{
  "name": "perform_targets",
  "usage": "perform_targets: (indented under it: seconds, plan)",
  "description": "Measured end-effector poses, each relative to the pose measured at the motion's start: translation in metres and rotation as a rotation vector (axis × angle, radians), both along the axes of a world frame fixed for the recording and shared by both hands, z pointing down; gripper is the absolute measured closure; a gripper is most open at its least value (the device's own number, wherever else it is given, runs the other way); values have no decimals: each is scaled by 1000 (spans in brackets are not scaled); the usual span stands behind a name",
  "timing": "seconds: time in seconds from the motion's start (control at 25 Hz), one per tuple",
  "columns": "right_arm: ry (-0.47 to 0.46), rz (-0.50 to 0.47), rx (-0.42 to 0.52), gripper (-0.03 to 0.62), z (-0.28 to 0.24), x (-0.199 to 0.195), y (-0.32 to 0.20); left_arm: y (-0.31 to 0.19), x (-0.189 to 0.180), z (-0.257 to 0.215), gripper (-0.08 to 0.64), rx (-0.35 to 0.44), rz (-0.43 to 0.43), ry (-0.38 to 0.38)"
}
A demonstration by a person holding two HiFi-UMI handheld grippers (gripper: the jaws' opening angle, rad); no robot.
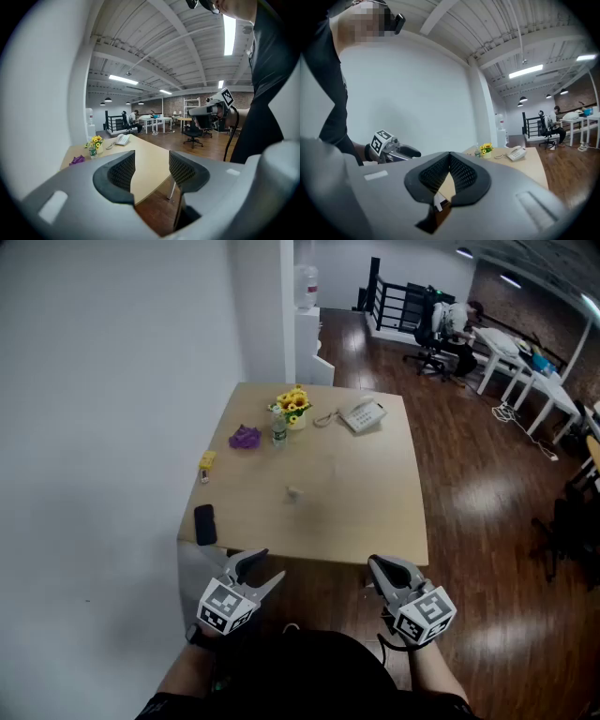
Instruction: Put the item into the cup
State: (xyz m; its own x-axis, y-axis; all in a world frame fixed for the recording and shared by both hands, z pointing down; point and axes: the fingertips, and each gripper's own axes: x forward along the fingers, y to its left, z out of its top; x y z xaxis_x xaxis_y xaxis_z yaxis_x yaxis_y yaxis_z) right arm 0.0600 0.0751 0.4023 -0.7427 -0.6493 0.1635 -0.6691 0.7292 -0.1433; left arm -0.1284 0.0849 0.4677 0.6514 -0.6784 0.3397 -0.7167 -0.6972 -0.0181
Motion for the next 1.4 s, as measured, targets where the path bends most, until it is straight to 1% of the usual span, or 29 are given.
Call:
perform_targets:
  seconds: [0.24, 0.4, 0.64, 0.84, 0.96, 1.12, 1.16, 1.32, 1.4]
  plan:
    - [3, 8, 28, 584, -4, 13, -18, -22, 3, -4, 339, 27, -34, -33]
    - [6, -12, 36, 584, 2, 19, -23, -32, 6, -1, 350, 35, -61, -41]
    - [42, -21, 37, 583, 16, 21, -41, -51, 8, 20, 350, -9, -74, -56]
    - [70, -22, 21, 580, 30, 14, -71, -88, 4, 38, 350, -28, -70, -95]
    - [83, -17, 25, 569, 35, 5, -97, -122, -2, 53, 350, -44, -55, -117]
    - [131, -8, 13, 545, 46, -10, -140, -181, -10, 84, 350, -57, -2, -196]
    - [135, -3, 1, 541, 48, -13, -151, -196, -11, 93, 350, -73, 14, -211]
    - [147, 32, -59, 540, 67, -24, -198, -254, -13, 134, 348, -156, 72, -233]
    - [139, 58, -97, 540, 81, -29, -218, -278, -13, 158, 348, -189, 112, -272]
